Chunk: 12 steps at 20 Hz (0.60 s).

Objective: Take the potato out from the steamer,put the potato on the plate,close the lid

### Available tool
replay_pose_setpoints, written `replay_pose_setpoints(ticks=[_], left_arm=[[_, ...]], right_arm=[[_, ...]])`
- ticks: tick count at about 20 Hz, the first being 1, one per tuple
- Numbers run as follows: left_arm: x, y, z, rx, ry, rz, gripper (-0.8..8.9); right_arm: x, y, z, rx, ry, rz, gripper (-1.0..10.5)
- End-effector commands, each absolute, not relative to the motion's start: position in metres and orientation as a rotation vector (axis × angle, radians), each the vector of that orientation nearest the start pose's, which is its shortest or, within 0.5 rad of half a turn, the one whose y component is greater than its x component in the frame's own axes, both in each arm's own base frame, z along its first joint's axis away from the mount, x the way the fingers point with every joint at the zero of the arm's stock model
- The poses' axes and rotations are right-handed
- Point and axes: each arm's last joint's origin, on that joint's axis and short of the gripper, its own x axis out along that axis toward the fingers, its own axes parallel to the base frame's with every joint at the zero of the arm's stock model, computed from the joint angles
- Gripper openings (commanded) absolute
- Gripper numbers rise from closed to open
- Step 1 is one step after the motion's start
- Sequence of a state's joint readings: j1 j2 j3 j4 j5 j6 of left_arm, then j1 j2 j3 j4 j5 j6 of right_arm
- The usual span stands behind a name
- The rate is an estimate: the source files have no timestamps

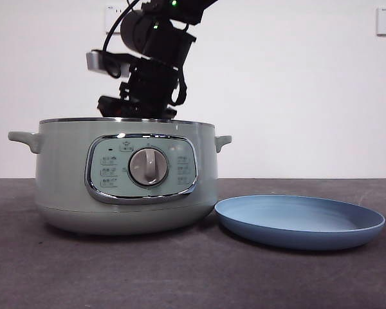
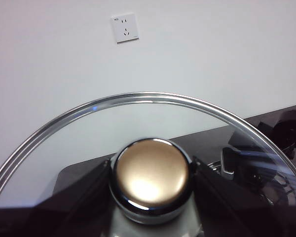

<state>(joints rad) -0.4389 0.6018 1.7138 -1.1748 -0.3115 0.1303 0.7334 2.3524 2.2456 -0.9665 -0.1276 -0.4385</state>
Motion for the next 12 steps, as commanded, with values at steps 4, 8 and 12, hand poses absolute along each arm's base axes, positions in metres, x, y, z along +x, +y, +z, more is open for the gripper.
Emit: replay_pose_setpoints(ticks=[4,8,12], left_arm=[[-0.022,0.020,0.506,0.144,0.008,-0.130,-0.09],[0.018,0.000,0.517,0.187,0.032,-0.162,-0.09],[0.060,-0.023,0.523,0.204,0.040,-0.294,-0.09]], right_arm=[[0.340,0.298,0.358,-0.635,0.615,0.962,-0.1],[0.282,0.240,0.458,-0.522,0.414,0.899,-0.1],[0.249,0.186,0.498,-0.423,0.402,0.809,-0.1]])
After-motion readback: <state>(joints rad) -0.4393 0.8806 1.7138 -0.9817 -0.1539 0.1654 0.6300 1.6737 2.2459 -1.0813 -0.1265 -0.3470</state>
